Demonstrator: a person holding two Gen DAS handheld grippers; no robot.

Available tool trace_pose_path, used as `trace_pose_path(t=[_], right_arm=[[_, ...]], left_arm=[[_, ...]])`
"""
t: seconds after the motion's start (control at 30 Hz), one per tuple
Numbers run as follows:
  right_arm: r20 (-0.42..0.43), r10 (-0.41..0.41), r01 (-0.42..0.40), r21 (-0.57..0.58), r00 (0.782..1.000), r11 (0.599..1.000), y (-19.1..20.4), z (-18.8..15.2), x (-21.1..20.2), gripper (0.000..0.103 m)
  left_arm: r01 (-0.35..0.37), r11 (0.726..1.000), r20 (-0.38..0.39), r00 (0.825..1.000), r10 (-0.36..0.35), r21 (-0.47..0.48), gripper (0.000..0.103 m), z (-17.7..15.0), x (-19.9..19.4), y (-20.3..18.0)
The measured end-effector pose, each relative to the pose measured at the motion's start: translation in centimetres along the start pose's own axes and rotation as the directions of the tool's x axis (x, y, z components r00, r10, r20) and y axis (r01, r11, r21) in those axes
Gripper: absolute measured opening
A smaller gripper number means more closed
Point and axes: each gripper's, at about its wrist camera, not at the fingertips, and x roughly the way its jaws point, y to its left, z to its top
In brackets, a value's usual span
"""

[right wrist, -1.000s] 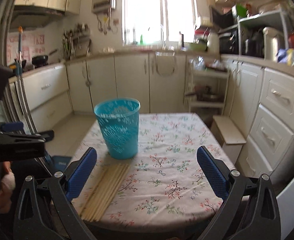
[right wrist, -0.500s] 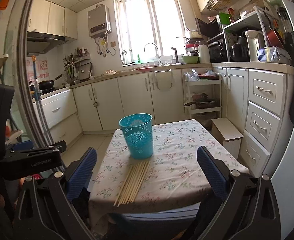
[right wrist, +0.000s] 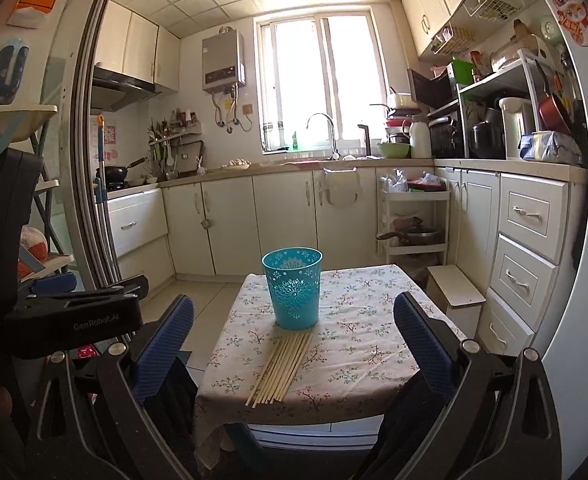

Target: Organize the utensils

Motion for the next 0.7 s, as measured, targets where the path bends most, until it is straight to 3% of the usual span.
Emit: trace_pose_path(t=[0.7], right_arm=[[0.028, 0.018, -0.018, 0.000, 0.999, 1.000, 0.4, 0.0, -1.4, 0.096]], left_arm=[[0.012, 1.000, 0.028, 1.000, -0.012, 0.001, 0.095, -0.4, -1.4, 0.0]])
